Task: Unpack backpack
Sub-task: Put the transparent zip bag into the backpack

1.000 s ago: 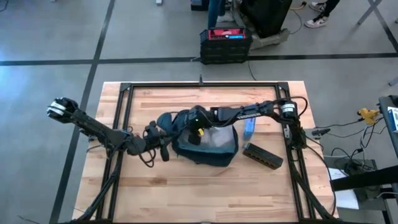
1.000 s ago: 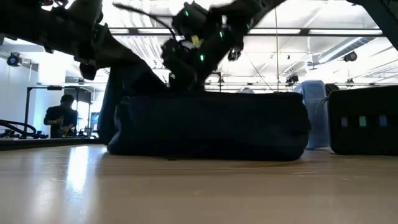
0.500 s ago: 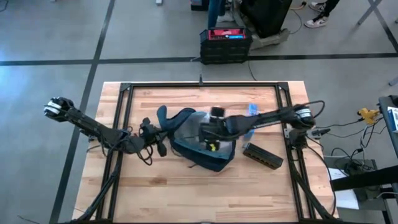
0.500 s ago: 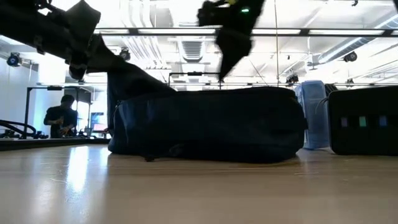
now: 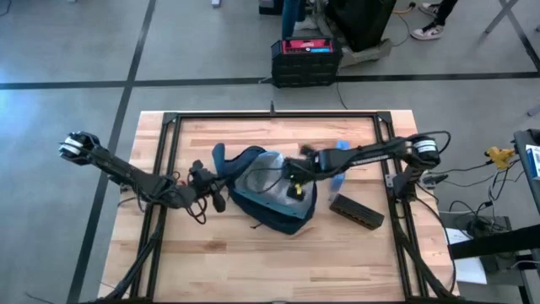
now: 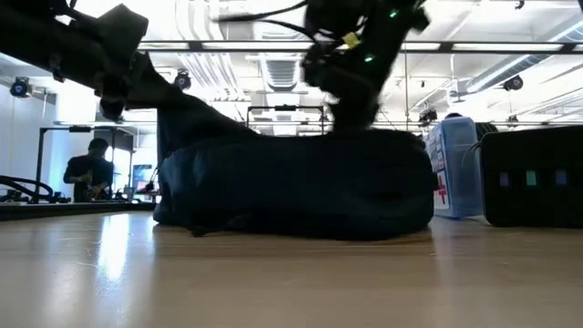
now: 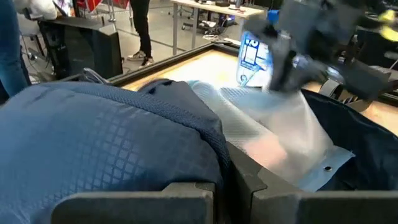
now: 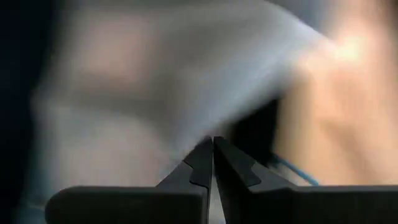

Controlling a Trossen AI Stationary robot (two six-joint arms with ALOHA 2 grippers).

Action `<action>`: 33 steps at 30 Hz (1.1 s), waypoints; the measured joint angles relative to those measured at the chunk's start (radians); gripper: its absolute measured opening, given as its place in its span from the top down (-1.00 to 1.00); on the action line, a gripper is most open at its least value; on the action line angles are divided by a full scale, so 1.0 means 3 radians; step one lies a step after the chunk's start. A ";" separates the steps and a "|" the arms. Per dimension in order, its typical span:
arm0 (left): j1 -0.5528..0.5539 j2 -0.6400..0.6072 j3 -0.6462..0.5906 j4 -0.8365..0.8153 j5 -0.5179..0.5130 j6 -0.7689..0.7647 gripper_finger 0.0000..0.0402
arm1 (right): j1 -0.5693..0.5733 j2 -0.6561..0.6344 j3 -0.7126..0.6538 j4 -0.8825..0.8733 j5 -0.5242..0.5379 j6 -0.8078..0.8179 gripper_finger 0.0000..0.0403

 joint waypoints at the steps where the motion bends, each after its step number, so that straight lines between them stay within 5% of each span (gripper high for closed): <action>1: 0.0000 0.0063 0.0000 0.0094 0.0001 0.0001 1.00 | 0.0007 0.0088 0.0011 0.0232 -0.0175 -0.0025 1.00; 5: 0.0001 0.0275 -0.0002 0.0486 0.0001 0.0086 1.00 | 0.0047 0.0548 0.0206 0.0717 -0.0471 -0.0088 1.00; 10: 0.0006 0.0424 0.0032 0.0954 -0.0007 0.0394 1.00 | 0.0042 0.1072 0.0534 0.1071 -0.0418 -0.0222 1.00; 18: 0.0001 0.0337 0.0371 0.0709 -0.0007 0.0939 1.00 | 0.0011 0.1309 0.0743 0.0989 -0.0241 -0.0309 1.00; 23: 0.0040 0.0108 0.0705 -0.0607 -0.0002 0.0822 0.87 | 0.0020 0.1244 0.0736 0.0864 -0.0201 -0.0309 1.00; 29: 0.0079 -0.0141 0.1356 -0.2384 -0.0030 0.0352 0.45 | 0.0026 0.1194 0.0740 0.0807 -0.0185 -0.0288 1.00; 33: 0.0078 -0.0143 0.1784 -0.3306 0.0340 -0.0339 0.19 | 0.0031 0.1177 0.0764 0.0801 -0.0170 -0.0281 1.00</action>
